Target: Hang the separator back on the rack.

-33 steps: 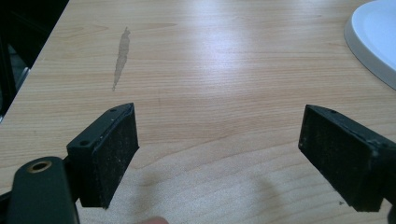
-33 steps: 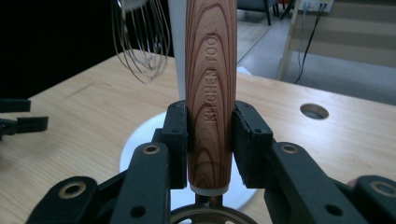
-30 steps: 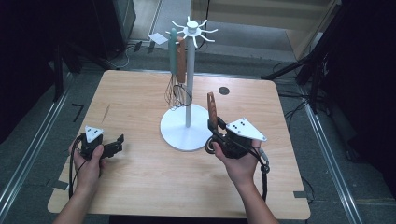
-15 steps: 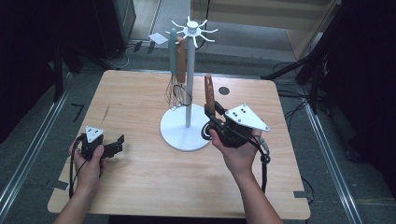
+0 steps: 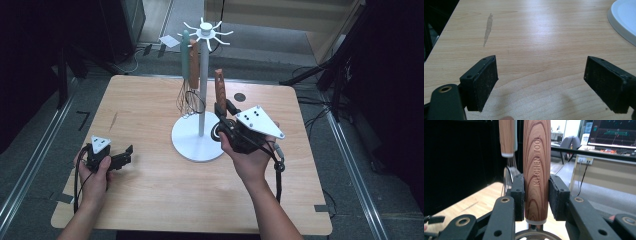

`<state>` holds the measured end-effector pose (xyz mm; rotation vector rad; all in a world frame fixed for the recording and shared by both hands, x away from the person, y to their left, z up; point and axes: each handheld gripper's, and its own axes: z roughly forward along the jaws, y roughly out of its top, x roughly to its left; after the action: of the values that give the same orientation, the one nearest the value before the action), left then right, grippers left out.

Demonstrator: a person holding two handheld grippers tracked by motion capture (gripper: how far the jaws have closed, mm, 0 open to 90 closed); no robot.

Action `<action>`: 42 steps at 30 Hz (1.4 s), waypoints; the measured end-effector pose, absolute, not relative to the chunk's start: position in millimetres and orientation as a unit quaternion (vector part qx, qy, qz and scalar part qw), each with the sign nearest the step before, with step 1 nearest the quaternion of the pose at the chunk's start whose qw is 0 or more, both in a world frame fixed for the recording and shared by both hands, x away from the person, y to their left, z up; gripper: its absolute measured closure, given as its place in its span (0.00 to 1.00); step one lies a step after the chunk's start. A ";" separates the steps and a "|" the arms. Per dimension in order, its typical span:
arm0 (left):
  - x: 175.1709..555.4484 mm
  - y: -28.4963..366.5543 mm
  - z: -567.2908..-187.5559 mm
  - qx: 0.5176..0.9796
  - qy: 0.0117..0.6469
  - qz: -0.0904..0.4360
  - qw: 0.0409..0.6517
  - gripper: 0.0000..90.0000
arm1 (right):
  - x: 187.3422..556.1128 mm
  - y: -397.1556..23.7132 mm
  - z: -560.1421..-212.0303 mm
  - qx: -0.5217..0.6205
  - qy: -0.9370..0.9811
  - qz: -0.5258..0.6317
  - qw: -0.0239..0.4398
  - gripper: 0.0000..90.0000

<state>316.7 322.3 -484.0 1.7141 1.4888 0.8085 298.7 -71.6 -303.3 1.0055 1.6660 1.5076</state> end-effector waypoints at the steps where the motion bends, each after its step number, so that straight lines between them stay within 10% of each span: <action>1: 316.6 322.2 -484.0 0.664 0.577 0.313 0.358 0.14 | 299.0 -70.6 -301.4 0.383 0.636 0.578 0.338 0.78; 42: 315.1 321.9 -484.3 0.664 0.575 0.313 0.361 0.14 | 317.2 -47.6 -264.3 0.382 0.622 0.586 0.352 0.78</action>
<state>315.1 321.9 -484.3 1.7120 1.4803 0.8071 317.2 -47.6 -264.3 0.9897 1.6103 1.5161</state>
